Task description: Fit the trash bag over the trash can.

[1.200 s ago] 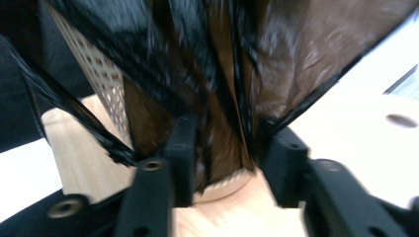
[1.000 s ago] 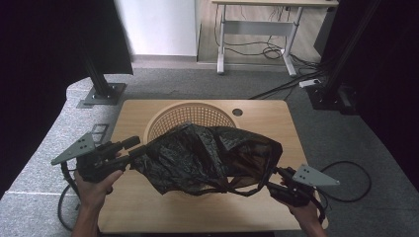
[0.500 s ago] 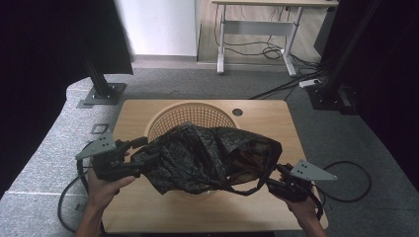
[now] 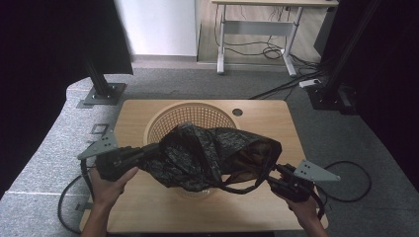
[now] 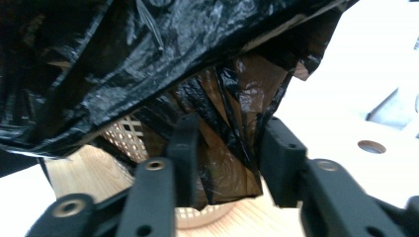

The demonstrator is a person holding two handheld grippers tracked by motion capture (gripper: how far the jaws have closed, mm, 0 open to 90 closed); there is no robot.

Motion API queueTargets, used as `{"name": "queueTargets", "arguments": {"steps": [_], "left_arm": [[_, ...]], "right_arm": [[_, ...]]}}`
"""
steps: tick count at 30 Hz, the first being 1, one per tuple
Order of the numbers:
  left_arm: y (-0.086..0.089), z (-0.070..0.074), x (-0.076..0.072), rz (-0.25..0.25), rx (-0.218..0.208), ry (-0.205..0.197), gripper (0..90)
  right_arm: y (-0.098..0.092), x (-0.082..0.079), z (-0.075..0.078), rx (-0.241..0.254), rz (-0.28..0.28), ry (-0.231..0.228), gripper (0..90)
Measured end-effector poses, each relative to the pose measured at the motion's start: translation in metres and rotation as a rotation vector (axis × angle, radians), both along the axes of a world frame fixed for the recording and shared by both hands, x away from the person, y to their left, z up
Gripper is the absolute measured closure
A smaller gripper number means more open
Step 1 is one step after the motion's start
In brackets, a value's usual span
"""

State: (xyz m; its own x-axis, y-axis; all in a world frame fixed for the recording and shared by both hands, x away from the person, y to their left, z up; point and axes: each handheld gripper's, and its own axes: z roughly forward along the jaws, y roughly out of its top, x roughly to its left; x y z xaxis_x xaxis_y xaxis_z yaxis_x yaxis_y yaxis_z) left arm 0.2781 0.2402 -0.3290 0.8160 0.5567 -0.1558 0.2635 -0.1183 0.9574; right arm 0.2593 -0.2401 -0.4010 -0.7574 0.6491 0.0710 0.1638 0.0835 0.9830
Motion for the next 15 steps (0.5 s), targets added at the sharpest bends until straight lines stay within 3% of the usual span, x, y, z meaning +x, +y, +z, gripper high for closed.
{"name": "queueTargets", "arguments": {"steps": [6,10,15], "left_arm": [[0.015,0.004,0.007,0.021,-0.115,0.012,89.4],[0.032,0.001,0.013,0.082,-0.214,0.041,89.4],[0.05,-0.005,0.015,0.107,-0.284,0.07,89.5]], "right_arm": [[0.01,0.002,0.009,-0.019,0.032,-0.044,86.6],[0.013,0.005,0.007,-0.016,0.027,-0.036,87.5],[0.012,0.006,0.001,-0.007,0.02,-0.01,88.0]]}}
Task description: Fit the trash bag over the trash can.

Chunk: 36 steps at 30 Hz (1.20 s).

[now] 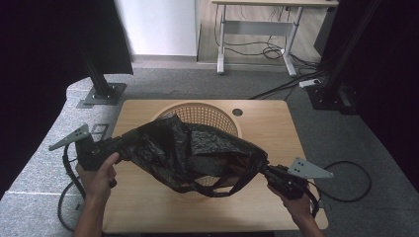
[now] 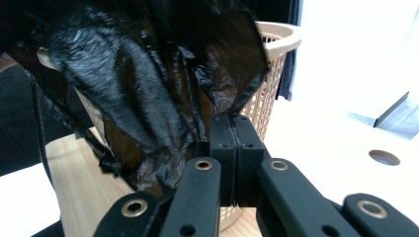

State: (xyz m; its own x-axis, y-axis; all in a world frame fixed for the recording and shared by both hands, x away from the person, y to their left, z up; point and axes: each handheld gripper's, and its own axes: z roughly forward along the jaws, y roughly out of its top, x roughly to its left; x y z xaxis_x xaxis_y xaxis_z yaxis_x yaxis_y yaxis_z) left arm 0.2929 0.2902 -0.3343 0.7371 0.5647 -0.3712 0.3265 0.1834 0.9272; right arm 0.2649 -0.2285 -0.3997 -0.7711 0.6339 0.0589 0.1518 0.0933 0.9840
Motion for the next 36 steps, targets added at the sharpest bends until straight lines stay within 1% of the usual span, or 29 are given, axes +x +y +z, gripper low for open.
{"name": "queueTargets", "arguments": {"steps": [1,2,4,6,10,14,17,19,20,21,22,23,24,25,26,28,30,32,33,35,36], "left_arm": [[0.003,-0.001,0.0,-0.004,-0.021,0.004,89.5],[0.005,-0.002,0.0,-0.007,-0.028,0.009,89.5],[0.007,-0.004,0.0,-0.005,-0.022,0.014,89.5],[0.008,-0.005,-0.001,-0.007,-0.026,0.013,89.5],[0.011,-0.008,-0.004,-0.004,-0.021,0.017,89.5],[0.012,-0.012,-0.007,-0.006,-0.019,0.025,89.5],[0.013,-0.016,-0.007,-0.01,-0.023,0.035,89.5],[0.012,-0.017,-0.006,-0.017,-0.023,0.037,89.5],[0.01,-0.016,-0.006,-0.018,-0.024,0.036,89.5],[0.01,-0.015,-0.007,-0.021,-0.025,0.035,89.5],[0.009,-0.013,-0.007,-0.024,-0.025,0.032,89.5],[0.008,-0.012,-0.008,-0.025,-0.025,0.03,89.5],[0.007,-0.009,-0.009,-0.029,-0.018,0.027,89.5],[0.005,-0.006,-0.009,-0.032,-0.009,0.027,89.5],[0.004,-0.004,-0.011,-0.032,-0.002,0.024,89.5],[0.002,-0.001,-0.013,-0.032,0.017,0.017,89.5],[0.0,-0.001,-0.015,-0.024,0.029,0.013,89.5],[-0.002,-0.002,-0.015,-0.02,0.032,0.021,89.4],[-0.003,-0.002,-0.015,-0.016,0.042,0.022,89.4],[-0.005,-0.002,-0.015,-0.004,0.064,0.019,89.4],[-0.006,-0.002,-0.015,-0.005,0.068,0.019,89.4]], "right_arm": [[0.0,-0.001,0.0,0.001,0.0,0.011,88.0],[-0.001,-0.001,0.0,0.002,0.003,0.016,88.1],[-0.002,-0.001,0.0,0.01,0.015,0.032,88.1],[-0.002,-0.003,-0.003,-0.004,0.021,0.04,88.4],[-0.001,-0.004,-0.016,-0.026,0.041,0.067,88.6],[0.006,-0.005,-0.032,-0.081,0.065,0.084,88.7],[0.012,-0.005,-0.043,-0.128,0.062,0.101,88.7],[0.014,-0.002,-0.049,-0.143,0.056,0.128,88.6],[0.014,-0.001,-0.051,-0.145,0.064,0.142,88.3],[0.014,-0.001,-0.05,-0.145,0.076,0.149,83.4],[0.014,-0.003,-0.047,-0.163,0.075,0.144,75.4],[0.013,-0.008,-0.041,-0.177,0.066,0.116,66.0],[0.012,-0.013,-0.035,-0.176,0.059,0.084,57.3],[0.009,-0.022,-0.024,-0.167,0.048,0.038,51.4],[0.005,-0.028,-0.014,-0.15,0.046,0.014,48.3],[-0.003,-0.04,0.004,-0.104,0.054,-0.015,43.7],[-0.007,-0.048,0.015,-0.09,0.05,-0.042,41.1],[-0.006,-0.051,0.023,-0.099,0.04,-0.07,39.0],[-0.004,-0.05,0.024,-0.111,0.037,-0.074,38.1],[0.0,-0.047,0.025,-0.127,0.046,-0.065,37.4],[0.003,-0.044,0.026,-0.129,0.062,-0.051,36.9]]}}
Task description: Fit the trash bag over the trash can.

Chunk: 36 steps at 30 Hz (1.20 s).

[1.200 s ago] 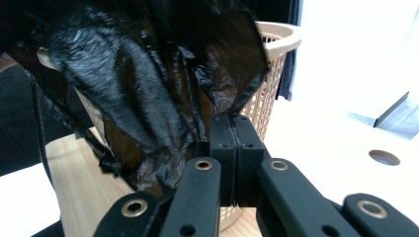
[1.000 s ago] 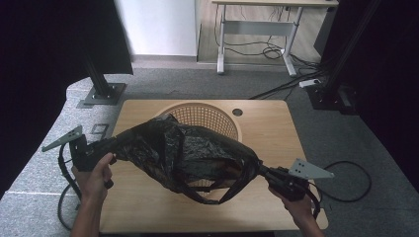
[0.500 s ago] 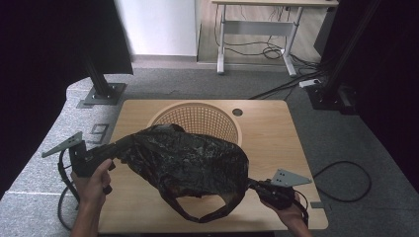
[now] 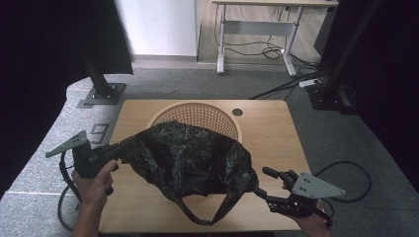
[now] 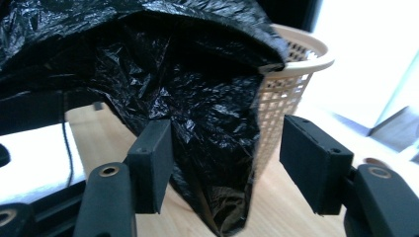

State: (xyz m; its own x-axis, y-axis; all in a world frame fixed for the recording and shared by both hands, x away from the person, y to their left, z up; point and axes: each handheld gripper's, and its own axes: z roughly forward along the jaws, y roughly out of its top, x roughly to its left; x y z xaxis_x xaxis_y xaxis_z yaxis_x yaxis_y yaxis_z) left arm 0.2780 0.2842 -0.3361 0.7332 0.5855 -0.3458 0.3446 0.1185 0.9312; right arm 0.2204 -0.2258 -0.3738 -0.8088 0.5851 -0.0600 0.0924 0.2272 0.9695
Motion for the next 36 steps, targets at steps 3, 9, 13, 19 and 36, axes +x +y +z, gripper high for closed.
{"name": "queueTargets", "arguments": {"steps": [3,9,13,19,36], "left_arm": [[-0.002,-0.002,0.001,0.007,0.006,-0.001,89.4],[-0.007,-0.003,0.001,0.018,0.017,0.001,89.4],[-0.007,0.003,-0.002,0.026,0.041,-0.014,89.4],[-0.005,0.005,0.003,0.031,0.057,-0.008,89.4],[0.005,0.002,0.036,0.043,0.108,0.047,89.4]], "right_arm": [[0.003,0.0,0.0,0.0,0.026,0.023,35.6],[0.013,-0.007,0.005,0.024,0.036,0.013,34.2],[0.024,-0.006,0.017,0.043,0.016,-0.008,35.9],[0.025,0.012,0.03,0.093,-0.033,-0.032,77.7],[0.019,0.112,0.038,0.118,-0.19,0.069,87.3]]}}
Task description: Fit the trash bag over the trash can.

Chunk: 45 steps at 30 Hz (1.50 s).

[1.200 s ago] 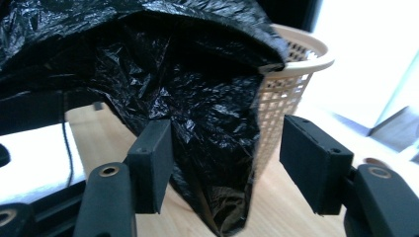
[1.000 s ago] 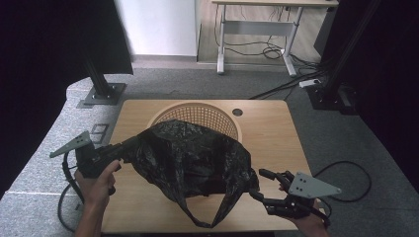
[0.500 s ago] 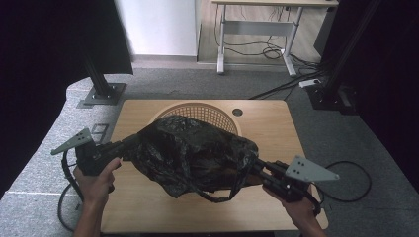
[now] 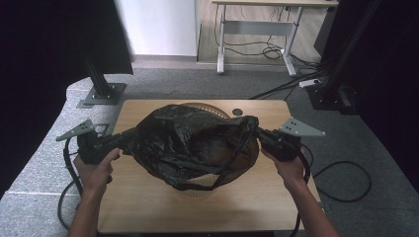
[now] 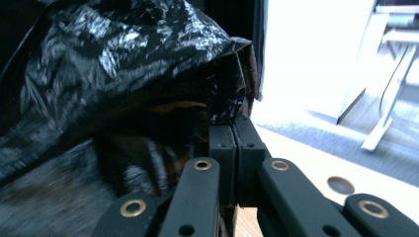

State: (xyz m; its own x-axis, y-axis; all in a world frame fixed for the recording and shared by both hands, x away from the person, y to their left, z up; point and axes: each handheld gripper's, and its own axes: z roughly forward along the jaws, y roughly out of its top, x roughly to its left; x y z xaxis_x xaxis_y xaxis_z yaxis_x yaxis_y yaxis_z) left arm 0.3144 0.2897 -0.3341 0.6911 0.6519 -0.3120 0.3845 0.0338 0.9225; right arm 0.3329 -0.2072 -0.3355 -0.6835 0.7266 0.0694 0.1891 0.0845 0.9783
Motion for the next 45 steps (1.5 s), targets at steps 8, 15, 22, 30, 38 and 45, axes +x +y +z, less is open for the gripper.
{"name": "queueTargets", "arguments": {"steps": [8,15,22,30,38,45], "left_arm": [[0.005,-0.001,0.019,0.016,0.001,0.019,89.4],[0.005,-0.002,0.033,0.018,0.041,0.022,89.6],[0.006,-0.014,0.042,0.035,0.032,0.042,89.6],[0.006,-0.039,0.054,0.056,-0.006,0.09,89.6],[-0.005,-0.047,0.064,0.056,0.04,0.147,89.6],[-0.008,-0.061,0.068,0.067,0.037,0.196,89.6]], "right_arm": [[-0.002,0.035,-0.011,0.055,-0.029,0.055,87.6],[-0.003,0.048,-0.019,0.09,-0.05,0.07,87.6],[0.008,0.061,-0.034,0.081,-0.055,0.11,87.8],[0.018,0.072,-0.063,0.074,-0.019,0.177,88.5],[0.027,0.079,-0.08,0.053,0.004,0.228,88.5],[0.032,0.082,-0.093,0.016,0.008,0.271,88.6]]}}
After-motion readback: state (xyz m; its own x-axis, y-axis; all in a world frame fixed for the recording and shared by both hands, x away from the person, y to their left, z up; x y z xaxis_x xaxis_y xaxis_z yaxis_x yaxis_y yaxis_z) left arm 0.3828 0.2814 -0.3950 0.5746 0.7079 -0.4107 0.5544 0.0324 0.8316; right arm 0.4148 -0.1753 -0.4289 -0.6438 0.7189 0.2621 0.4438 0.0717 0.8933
